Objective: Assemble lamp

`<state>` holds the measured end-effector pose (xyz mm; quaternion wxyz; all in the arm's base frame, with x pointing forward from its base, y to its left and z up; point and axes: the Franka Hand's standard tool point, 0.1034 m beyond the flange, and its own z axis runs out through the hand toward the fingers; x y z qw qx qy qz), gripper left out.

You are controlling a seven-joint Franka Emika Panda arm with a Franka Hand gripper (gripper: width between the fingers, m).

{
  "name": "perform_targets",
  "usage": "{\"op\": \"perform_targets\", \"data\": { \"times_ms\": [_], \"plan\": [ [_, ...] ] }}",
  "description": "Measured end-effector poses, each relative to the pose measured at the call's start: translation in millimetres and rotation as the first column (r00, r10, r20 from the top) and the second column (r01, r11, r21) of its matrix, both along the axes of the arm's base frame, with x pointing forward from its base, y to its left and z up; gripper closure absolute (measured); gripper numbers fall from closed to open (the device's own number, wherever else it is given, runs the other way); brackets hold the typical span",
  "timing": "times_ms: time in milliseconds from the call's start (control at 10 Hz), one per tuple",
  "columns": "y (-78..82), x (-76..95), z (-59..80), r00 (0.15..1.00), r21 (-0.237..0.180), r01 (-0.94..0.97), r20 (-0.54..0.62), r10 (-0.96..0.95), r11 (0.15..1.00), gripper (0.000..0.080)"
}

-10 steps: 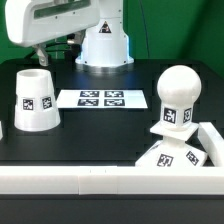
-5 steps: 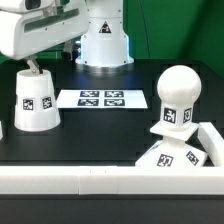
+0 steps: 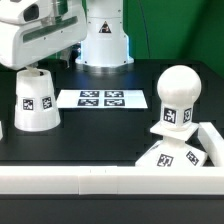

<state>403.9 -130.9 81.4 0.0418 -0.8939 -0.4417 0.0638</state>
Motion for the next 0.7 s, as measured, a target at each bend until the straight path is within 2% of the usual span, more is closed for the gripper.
{"op": "perform_targets", "data": {
  "times_ms": [100, 300, 400, 700],
  "plan": [
    [0.1, -0.4, -1.1, 1.0, 0.0, 0.0, -0.002, 0.0, 1.0, 0.0298],
    [0.9, 0.1, -2.1, 1.0, 0.001, -0.003, -0.004, 0.003, 1.0, 0.0674],
    [0.8, 0.5, -2.3, 1.0, 0.001, -0.003, -0.005, 0.003, 1.0, 0.0756],
    [1.6, 4.0, -0.8, 1.0, 0.0, -0.005, -0.002, 0.005, 1.0, 0.0756]
  ]
}}
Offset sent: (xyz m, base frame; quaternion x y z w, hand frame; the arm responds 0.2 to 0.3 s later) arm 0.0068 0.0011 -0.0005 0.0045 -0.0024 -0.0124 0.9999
